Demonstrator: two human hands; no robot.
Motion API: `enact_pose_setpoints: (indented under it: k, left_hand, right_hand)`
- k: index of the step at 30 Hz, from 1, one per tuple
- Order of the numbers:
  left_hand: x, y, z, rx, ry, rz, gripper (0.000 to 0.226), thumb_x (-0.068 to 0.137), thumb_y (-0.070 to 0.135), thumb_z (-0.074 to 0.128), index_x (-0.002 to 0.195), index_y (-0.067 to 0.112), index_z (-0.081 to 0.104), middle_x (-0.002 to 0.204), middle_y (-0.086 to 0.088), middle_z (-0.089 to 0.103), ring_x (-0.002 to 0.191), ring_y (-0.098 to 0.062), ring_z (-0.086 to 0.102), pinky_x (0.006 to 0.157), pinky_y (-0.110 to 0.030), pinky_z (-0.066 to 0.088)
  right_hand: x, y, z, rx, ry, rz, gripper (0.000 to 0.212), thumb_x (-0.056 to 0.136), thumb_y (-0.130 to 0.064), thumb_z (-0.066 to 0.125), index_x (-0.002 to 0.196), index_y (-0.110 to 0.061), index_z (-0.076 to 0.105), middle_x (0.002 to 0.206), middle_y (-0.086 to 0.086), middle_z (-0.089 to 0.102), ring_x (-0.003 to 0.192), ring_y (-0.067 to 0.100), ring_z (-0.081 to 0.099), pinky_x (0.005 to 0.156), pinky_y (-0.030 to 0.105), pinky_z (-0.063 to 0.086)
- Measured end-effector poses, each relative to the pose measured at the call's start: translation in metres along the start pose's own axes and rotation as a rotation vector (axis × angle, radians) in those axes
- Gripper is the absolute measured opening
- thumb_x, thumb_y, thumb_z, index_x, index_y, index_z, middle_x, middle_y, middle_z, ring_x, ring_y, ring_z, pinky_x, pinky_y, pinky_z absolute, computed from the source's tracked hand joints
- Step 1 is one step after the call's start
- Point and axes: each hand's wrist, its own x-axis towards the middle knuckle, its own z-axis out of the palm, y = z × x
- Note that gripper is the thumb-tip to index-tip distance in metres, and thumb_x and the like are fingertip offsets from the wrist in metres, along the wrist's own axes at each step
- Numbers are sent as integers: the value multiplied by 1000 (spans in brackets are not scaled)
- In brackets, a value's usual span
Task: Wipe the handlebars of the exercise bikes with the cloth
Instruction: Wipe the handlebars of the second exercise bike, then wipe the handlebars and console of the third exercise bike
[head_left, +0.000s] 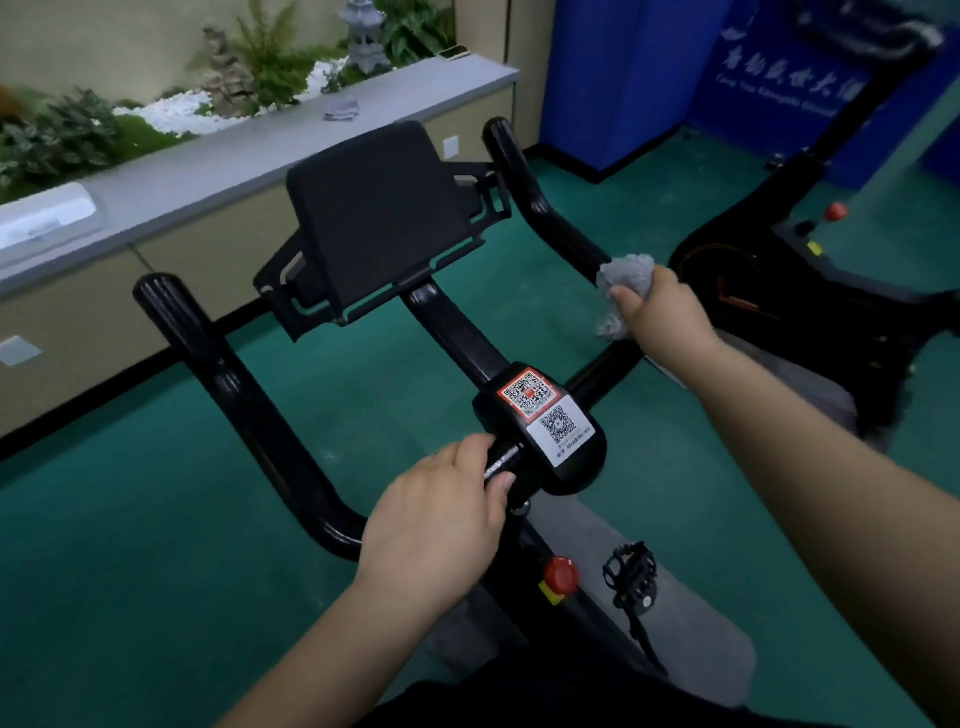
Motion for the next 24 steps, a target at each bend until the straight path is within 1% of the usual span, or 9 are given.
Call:
enact_pose_setpoints:
  k: [5,8,10,13,15,18,20,22,24]
  left_hand:
    - [2,-10,1,-112,-43,62,39,92,42,42,128,28,40,115,5,56,104,-15,51,80,-26,39]
    - [2,-14,-1,-170,-59,113,41,89,34,50,128,22,44,118,1,52,108,-19,45,88,-33,40]
    - [1,-15,-2,-160,-32,189,42,85,28,56,125,18,48,119,-3,50,108,-23,43,91,-39,41]
    - [-1,-13,-2,-125,2,327,41,80,21,63,119,14,54,116,-8,52,106,-31,45,91,-44,40]
    - [-5,-6,-3,-136,26,431,38,78,19,65,115,12,58,112,-9,53,104,-32,47,91,-44,40]
    - [-17,16,-4,-187,2,536,37,81,21,64,116,13,58,111,-5,52,106,-28,44,94,-40,38]
    - [-26,34,3,-192,-64,606,39,83,23,64,119,13,56,113,-5,53,109,-27,44,96,-38,37]
    - [-38,52,18,-177,-193,656,45,83,27,63,124,15,51,116,-6,54,110,-27,45,97,-38,37]
    - [-55,71,38,-138,-344,670,51,85,33,61,131,17,44,121,-5,51,114,-26,43,99,-38,36]
  right_hand:
    - [-64,13,2,261,0,165,44,92,-40,52,120,-6,57,117,17,63,109,33,58,90,32,44]
    - [-118,33,1,530,-38,217,32,86,-45,58,101,-17,65,104,9,71,97,27,67,93,46,52]
    - [-159,49,-9,604,8,266,23,90,-40,58,103,-20,61,102,9,70,91,25,68,87,47,56]
    - [-220,76,-30,560,159,346,30,89,-40,59,113,-22,57,104,0,68,92,19,68,85,44,56]
    - [-262,92,-44,508,245,382,34,88,-40,61,117,-24,55,106,-4,67,94,16,66,83,36,56]
    - [-320,116,-60,442,371,447,36,87,-33,64,119,-24,51,99,-10,62,82,2,60,64,5,43]
    - [-357,130,-69,424,419,488,33,86,-31,66,114,-27,49,92,-15,60,76,-7,55,58,2,40]
    - [-393,148,-74,425,464,539,31,85,-31,67,112,-26,51,92,-15,62,78,-6,57,62,6,41]
    - [-428,168,-80,432,504,581,31,85,-29,68,111,-25,53,94,-12,63,79,-4,57,61,3,40]
